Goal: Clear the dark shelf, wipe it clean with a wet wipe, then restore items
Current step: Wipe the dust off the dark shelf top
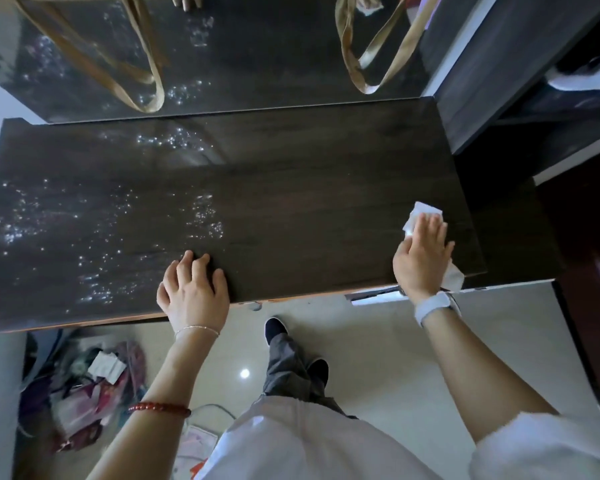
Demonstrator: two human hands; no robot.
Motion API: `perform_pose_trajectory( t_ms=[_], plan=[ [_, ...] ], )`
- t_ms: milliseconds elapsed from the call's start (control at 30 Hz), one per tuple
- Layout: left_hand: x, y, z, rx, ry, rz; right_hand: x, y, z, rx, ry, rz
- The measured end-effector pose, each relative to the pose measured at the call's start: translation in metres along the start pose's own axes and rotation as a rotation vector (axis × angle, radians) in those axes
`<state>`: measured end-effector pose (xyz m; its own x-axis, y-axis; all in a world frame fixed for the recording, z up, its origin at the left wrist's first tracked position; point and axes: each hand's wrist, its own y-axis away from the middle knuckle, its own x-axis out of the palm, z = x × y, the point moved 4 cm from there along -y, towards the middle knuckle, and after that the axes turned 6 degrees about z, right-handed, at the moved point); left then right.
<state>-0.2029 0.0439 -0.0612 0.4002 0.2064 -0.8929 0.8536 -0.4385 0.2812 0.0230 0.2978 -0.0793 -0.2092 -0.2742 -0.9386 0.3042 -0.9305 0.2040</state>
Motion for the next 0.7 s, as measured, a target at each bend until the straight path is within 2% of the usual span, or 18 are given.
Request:
perform_pose_trajectory(
  t_ms=[100, 167, 267, 333, 400, 467, 567, 633, 700],
  plan=[
    [0.002, -0.002, -0.002, -0.020, -0.002, -0.017, -0.003, -0.035, 0.027, 0.125, -0.002, 0.009],
    [0.003, -0.003, 0.001, -0.013, -0.018, -0.031, 0.006, -0.053, 0.059, 0.056, -0.010, 0.038],
    [0.001, -0.002, 0.002, 0.010, -0.041, -0.053, 0.036, -0.023, 0.129, -0.377, 0.034, 0.065],
    [0.000, -0.002, 0.002, 0.012, -0.053, -0.054, 0.054, 0.022, 0.156, -0.666, 0.079, 0.205],
    [0.001, -0.004, 0.000, 0.018, -0.064, -0.059, 0.053, 0.040, 0.154, -0.822, 0.099, 0.279],
    [0.003, -0.004, 0.001, 0.008, -0.058, -0.073, 0.044, 0.020, 0.128, -0.754, 0.090, 0.227],
    [0.006, -0.004, 0.001, 0.009, -0.060, -0.088, 0.018, -0.032, 0.085, -0.374, 0.091, 0.057],
    [0.005, -0.004, 0.002, 0.012, -0.064, -0.088, 0.007, -0.068, 0.080, -0.127, 0.072, 0.087],
    [0.004, -0.003, 0.005, 0.014, -0.071, -0.070, 0.009, -0.088, 0.105, -0.037, 0.024, 0.118]
  ],
)
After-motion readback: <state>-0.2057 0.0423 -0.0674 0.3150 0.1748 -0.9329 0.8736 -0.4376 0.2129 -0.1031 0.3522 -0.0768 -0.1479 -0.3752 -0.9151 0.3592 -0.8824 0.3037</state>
